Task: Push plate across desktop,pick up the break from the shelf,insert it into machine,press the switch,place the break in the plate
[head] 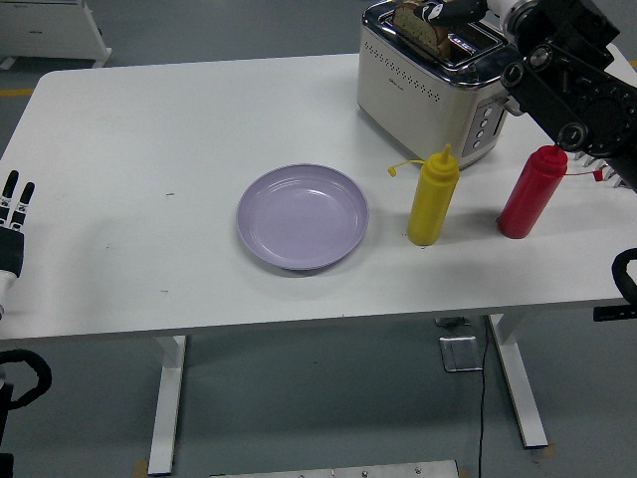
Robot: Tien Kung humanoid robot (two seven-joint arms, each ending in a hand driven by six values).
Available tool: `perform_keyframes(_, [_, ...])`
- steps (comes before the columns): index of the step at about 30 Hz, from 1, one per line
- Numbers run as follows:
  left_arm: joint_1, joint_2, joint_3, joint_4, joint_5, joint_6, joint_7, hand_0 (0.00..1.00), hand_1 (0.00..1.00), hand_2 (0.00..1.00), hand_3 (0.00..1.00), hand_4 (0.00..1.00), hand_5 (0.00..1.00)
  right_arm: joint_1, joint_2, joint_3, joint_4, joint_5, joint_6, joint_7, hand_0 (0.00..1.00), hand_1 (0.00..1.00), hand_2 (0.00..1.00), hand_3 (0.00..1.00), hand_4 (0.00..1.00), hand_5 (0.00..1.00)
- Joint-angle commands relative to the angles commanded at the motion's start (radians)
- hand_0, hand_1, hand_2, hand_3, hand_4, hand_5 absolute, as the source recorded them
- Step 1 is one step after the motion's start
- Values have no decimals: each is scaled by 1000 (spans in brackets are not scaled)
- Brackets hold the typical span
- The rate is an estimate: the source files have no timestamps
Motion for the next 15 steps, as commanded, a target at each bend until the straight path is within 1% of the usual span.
perform_keyframes(1, [0,0,0,0,0,0,0,861,864,925,842,588,998,1,3,1,-3,-1,-1,0,800,767,774,851,864,487])
perform_keyframes(6, [-1,1,2,1,0,0,0,861,864,925,842,588,998,6,20,1,-15,-2,-2,-2,800,767,774,851,864,487])
perform_keyframes(7, [-2,1,2,1,0,0,0,861,862,926,842,586,998,8,24,-1,-21,-2,-2,-2,758,739,744,836,864,492])
perform_keyframes(12, [-5,3,4,2,0,0,0,861,862,926,842,586,998,23,49,-21,-61,-6,-8,-6,758,739,744,836,864,492])
perform_keyframes(13, [-6,3,5,2,0,0,0,861,863,925,842,586,998,26,55,-25,-72,-10,-10,-6,688,685,687,781,862,493])
perform_keyframes(15, [-7,3,4,2,0,0,0,861,863,925,842,586,998,33,65,-34,-91,-19,-13,-6,688,685,687,781,862,493])
